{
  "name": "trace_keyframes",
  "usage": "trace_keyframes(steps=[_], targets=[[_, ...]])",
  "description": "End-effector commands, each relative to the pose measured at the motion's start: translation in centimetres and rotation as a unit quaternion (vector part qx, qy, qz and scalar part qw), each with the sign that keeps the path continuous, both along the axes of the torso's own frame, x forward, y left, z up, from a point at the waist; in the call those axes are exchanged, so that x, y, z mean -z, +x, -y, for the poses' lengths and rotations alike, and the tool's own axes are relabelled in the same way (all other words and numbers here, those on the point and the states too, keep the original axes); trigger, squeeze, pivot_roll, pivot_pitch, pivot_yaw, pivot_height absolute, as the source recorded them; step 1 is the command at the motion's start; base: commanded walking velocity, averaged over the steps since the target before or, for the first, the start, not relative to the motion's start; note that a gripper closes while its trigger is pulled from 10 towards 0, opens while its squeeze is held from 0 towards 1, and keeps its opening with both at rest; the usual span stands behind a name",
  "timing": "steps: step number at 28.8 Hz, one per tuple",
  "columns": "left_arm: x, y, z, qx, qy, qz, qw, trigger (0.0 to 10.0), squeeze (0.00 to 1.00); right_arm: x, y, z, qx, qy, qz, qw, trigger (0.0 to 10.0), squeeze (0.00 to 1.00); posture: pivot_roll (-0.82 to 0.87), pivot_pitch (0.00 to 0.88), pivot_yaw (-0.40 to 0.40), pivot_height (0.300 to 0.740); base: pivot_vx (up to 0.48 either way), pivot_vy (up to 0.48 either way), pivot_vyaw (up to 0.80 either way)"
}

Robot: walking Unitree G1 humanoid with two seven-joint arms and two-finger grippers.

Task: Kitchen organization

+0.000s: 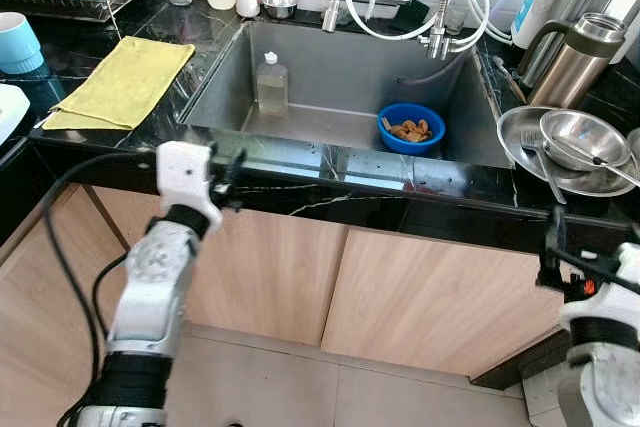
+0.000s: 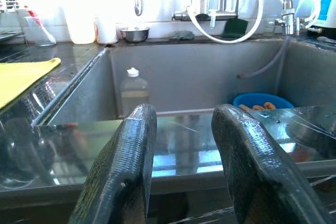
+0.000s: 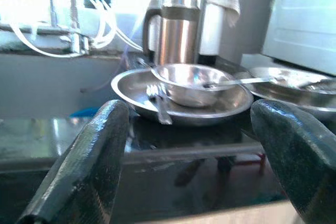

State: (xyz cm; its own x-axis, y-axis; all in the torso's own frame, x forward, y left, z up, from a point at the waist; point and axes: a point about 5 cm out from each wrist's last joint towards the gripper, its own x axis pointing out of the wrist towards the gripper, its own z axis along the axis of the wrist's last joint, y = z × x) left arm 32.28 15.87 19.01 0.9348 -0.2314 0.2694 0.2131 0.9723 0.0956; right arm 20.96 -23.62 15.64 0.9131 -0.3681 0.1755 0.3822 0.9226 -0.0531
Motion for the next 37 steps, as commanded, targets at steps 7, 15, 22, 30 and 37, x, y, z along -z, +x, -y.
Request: trace_keyframes(steps=[7,15,22,30,37], targets=[[0.2,2.1,5.5,0.073,-0.025,-0.023,0.997,10.0,0.00,-1.1,3.0,-0.4,-0.011,0.004,0.018,1.000,10.0,0.00,0.07,0.108,-0.072,0.740,0.000,0.000,0.00],[0.2,2.3,5.7,0.066,-0.044,-0.021,0.997,10.0,0.00,-1.0,3.2,-1.2,-0.024,0.015,0.016,0.999,10.0,0.00,0.07,0.112,-0.072,0.740,0.000,0.000,0.00],[0.3,2.5,5.7,0.065,-0.049,-0.021,0.996,10.0,0.00,-1.2,3.4,-1.3,-0.027,0.016,0.023,0.999,10.0,0.00,0.08,0.108,-0.072,0.740,0.000,0.000,0.00],[0.5,2.5,5.8,0.067,-0.048,-0.026,0.996,10.0,0.00,-0.9,3.5,-1.6,-0.028,0.023,0.020,0.999,10.0,0.00,0.08,0.093,-0.068,0.740,0.000,0.000,0.00],[0.5,2.5,5.8,0.067,-0.047,-0.024,0.996,10.0,0.00,-0.8,3.5,-1.9,-0.030,0.023,0.018,0.999,10.0,0.00,0.09,0.081,-0.067,0.740,0.000,0.000,0.00]])
